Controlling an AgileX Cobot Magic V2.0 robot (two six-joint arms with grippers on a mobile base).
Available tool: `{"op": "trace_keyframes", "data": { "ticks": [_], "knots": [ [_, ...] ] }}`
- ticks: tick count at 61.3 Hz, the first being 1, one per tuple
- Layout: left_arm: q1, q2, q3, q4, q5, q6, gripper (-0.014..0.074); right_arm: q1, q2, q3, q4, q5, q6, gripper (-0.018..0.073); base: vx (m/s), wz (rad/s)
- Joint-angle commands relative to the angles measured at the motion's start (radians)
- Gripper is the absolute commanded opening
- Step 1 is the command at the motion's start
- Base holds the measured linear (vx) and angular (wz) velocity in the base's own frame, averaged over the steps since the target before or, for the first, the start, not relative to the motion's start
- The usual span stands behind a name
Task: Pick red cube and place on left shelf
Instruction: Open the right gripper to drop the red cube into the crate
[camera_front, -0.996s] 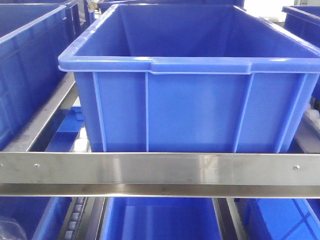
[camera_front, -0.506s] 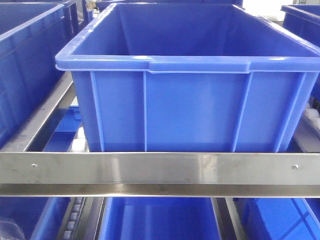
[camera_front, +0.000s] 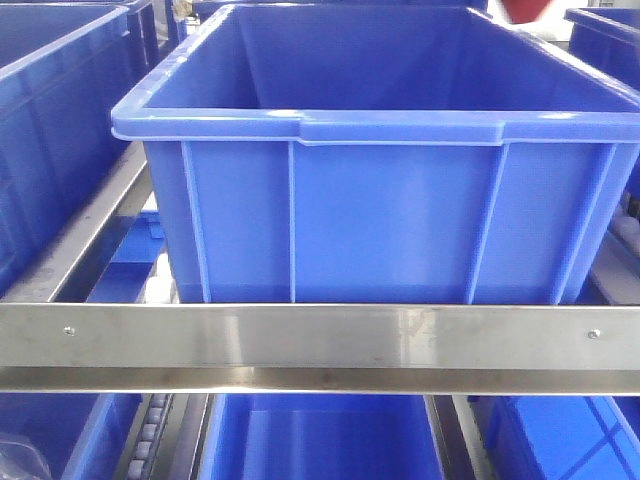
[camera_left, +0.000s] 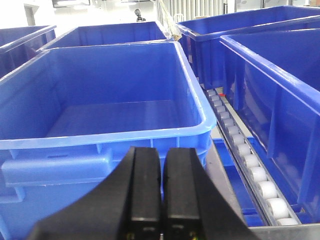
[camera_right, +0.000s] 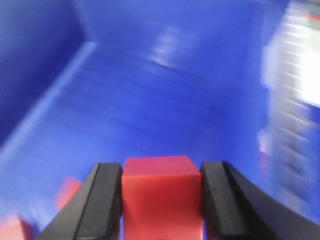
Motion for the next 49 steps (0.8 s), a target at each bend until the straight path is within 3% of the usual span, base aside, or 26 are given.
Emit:
{"op": "trace_keyframes", "data": {
  "ticks": [1, 5, 14, 18, 49],
  "knots": [
    [-0.003, 0.008, 0.022, -0.006, -0.083, 0.001, 0.0106, 0.032, 0.024, -0.106, -0.004, -0.060, -0.004, 0.0073, 0.00, 0.00],
    [-0.003, 0.007, 0.022, -0.006, -0.083, 0.001, 0.0106, 0.059, 0.058, -0.152, -0.004, -0.048, -0.004, 0.0141, 0.00, 0.00],
    [-0.003, 0.007, 0.022, -0.006, -0.083, 0.001, 0.0106, 0.091, 0.108, -0.203, -0.004, -0.056, -0.004, 0.0465, 0.00, 0.00],
    [-0.003, 0.008, 0.022, -0.006, -0.083, 0.001, 0.0106, 0.095, 0.117, -0.213, -0.004, -0.053, -0.004, 0.0542, 0.00, 0.00],
    [-0.003, 0.008, 0.022, -0.006, -0.083, 0.001, 0.0106, 0.095, 0.050, -0.180, -0.004, 0.069, -0.004, 0.0552, 0.00, 0.00]
  ]
}}
